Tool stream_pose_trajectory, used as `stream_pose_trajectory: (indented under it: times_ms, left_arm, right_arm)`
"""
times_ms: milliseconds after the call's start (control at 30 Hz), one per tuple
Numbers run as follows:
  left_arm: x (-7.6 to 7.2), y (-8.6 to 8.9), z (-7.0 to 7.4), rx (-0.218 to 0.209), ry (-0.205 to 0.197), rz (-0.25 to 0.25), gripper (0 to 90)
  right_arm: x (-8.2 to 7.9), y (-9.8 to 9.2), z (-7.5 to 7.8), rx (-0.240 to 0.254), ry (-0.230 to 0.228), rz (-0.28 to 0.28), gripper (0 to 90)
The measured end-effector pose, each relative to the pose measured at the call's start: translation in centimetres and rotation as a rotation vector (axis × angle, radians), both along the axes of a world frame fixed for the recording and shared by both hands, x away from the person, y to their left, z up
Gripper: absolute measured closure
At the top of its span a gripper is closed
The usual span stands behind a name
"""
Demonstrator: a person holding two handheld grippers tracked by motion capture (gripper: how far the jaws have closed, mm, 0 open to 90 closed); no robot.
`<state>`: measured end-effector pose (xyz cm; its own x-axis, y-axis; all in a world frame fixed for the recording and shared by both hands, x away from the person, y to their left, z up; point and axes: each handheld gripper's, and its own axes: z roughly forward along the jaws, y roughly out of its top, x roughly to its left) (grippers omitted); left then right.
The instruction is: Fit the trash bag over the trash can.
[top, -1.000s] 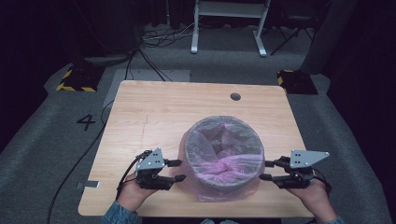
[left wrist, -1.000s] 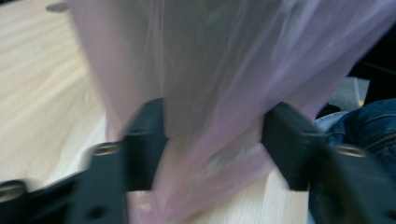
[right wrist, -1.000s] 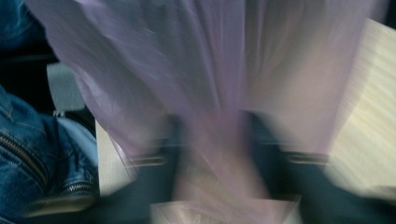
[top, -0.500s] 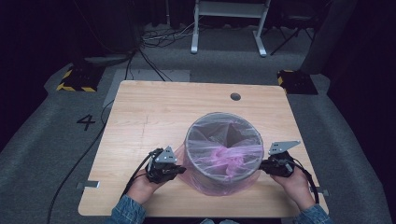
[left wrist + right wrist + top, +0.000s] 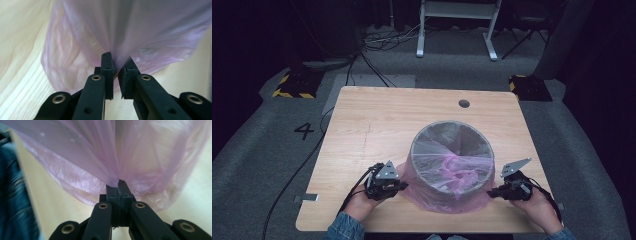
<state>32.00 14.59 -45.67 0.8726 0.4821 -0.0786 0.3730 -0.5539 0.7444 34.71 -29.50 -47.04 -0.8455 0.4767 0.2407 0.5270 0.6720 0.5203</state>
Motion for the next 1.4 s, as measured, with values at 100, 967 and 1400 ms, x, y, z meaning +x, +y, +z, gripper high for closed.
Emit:
stream_pose_trajectory:
  times_ms: [100, 967, 1400]
  left_arm:
    - [-0.3, 0.5, 0.5, -0.045, -0.006, -0.011, 78.8]
    - [2.7, -2.5, -0.1, 0.024, 0.017, 0.072, 88.6]
    - [2.5, -3.1, -1.2, 0.078, 0.012, 0.078, 88.8]
  right_arm:
    - [-0.6, -0.2, -0.2, 0.014, 0.018, 0.024, 85.7]
    - [1.3, 1.2, 1.8, 0.298, -0.179, -0.065, 90.0]
    - [1.2, 0.8, 3.4, 0.274, -0.248, -0.105, 89.9]
